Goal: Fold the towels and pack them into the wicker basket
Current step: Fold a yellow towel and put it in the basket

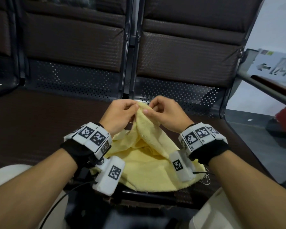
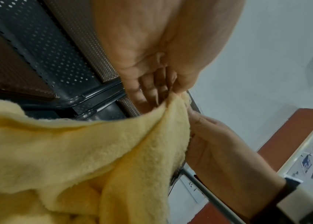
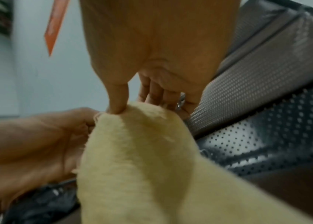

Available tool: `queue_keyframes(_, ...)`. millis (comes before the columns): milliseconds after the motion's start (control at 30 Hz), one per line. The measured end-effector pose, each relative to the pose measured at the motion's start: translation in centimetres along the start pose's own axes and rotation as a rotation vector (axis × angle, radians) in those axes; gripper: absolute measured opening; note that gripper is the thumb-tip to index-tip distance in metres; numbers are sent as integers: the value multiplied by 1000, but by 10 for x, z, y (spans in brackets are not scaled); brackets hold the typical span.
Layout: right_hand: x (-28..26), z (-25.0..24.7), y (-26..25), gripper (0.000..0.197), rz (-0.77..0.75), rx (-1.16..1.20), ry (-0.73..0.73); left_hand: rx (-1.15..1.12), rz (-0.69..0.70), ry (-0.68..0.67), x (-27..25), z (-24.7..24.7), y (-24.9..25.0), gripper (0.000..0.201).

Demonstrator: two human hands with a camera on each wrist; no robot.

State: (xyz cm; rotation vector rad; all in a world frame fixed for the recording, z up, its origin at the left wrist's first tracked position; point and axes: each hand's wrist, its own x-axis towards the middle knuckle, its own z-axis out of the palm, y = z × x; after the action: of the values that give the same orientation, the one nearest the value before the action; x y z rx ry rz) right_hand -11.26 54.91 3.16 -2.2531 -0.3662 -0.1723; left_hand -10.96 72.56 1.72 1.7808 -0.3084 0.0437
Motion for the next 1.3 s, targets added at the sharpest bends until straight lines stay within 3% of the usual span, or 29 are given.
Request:
queue_keyframes(133, -9, -7, 4, 30, -6, -426, -331, -42, -57, 98, 0, -9, 4, 30)
queue_keyframes(200, -11, -11, 3, 32, -2, -534, -370, -94, -109, 179, -2, -9, 7, 32)
queue_keyframes(300, -16, -15, -5, 32, -23, -469, -212, -37, -96, 266, -8, -8, 10, 25)
queue_keyframes(400, -23, -19, -16, 53, -12, -383, -61, 9, -28, 260, -12, -12, 14, 25)
queue_keyframes(533, -34, -22, -28, 27, -63, -536, -91, 8, 28, 176, -22, -14, 21, 32)
queue_keyframes(667, -44, -29, -32, 23, -86, -570, -143, 196, 123, -26, -36, -24, 32, 53)
queue_keyframes(867, -59, -39, -39, 13, -11, -490, -155, 534, 183, -232, -51, -41, 44, 35)
queue_keyframes(1100, -54, -75, -81, 13, 43, -434, 29, 503, 273, -64, -53, -62, 88, 11)
queue_keyframes(1300, -31, -115, -138, 15, -154, 195, 334, 529, 369, -21, -33, -97, 159, 27)
